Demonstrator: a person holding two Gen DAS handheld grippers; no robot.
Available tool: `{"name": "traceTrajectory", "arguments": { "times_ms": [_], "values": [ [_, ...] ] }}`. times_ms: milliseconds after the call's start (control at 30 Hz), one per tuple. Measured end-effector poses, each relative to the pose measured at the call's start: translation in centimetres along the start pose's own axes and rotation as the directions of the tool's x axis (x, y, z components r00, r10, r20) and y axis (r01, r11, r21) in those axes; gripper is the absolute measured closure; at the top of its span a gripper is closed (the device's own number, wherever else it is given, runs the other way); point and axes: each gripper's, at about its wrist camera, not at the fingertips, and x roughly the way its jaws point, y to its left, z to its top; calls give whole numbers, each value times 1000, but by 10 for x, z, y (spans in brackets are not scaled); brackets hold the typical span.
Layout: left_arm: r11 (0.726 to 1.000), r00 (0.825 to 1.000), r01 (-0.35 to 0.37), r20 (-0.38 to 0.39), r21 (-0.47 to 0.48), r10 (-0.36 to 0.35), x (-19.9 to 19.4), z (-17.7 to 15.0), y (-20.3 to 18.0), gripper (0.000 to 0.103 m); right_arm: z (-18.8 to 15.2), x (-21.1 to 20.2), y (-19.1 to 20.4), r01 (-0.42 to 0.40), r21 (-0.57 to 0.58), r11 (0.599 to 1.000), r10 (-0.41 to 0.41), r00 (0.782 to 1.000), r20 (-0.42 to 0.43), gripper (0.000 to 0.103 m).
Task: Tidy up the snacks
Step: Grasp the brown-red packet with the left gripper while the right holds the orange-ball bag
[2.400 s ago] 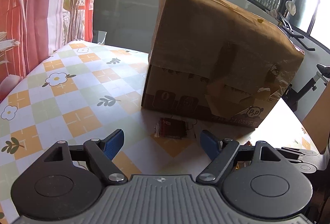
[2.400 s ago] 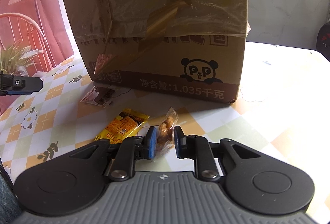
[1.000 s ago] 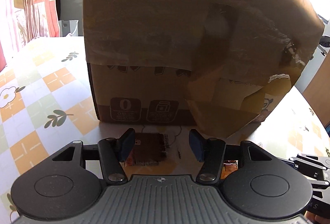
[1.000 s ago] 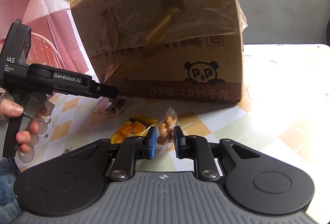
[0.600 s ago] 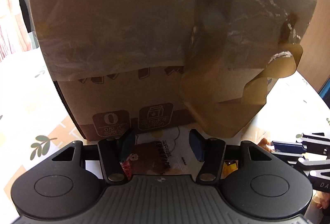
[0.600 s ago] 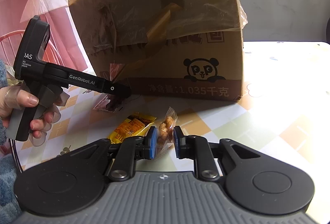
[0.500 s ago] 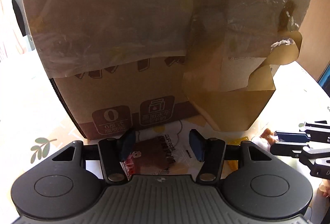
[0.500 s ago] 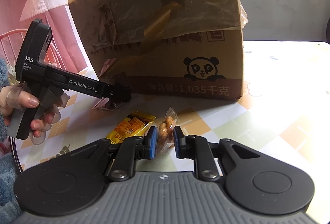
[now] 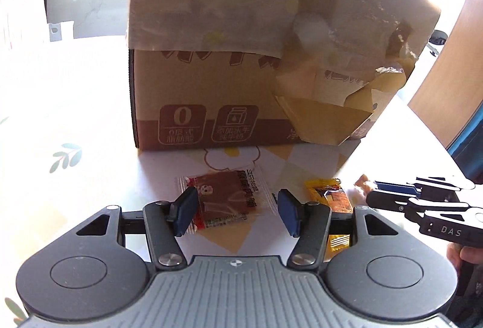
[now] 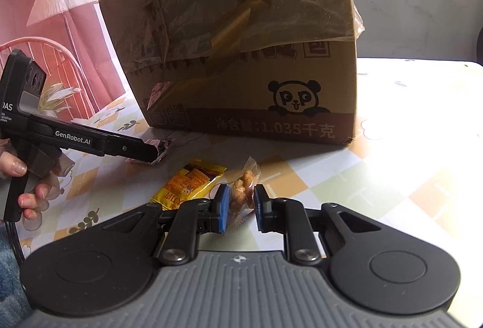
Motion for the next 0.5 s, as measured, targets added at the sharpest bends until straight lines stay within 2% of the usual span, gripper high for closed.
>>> {"name": "traceTrajectory", "arguments": {
  "times_ms": [167, 233, 333, 400, 500],
  "values": [
    [998, 1000, -7, 21, -58, 9, -9, -16, -7, 42, 0, 1, 0, 0, -2, 1000, 0, 1000, 0, 84],
    [998, 1000, -8, 27, -68, 10, -15, -28, -23, 42, 0, 0, -1, 0, -4, 1000, 0, 1000, 0, 84],
    [996, 1000, 9, 23, -87, -7, -13, -28, -26, 42, 0, 0, -1, -1, -4, 1000, 1, 1000, -1, 84],
    [996, 1000, 16, 20, -91, -15, -13, -28, -29, 42, 0, 1, 0, -1, -4, 1000, 1, 1000, -1, 84],
    [998, 999, 48, -5, -47, -48, -4, -24, -40, 42, 0, 1, 0, -1, -3, 1000, 1, 1000, -1, 84]
  ]
}}
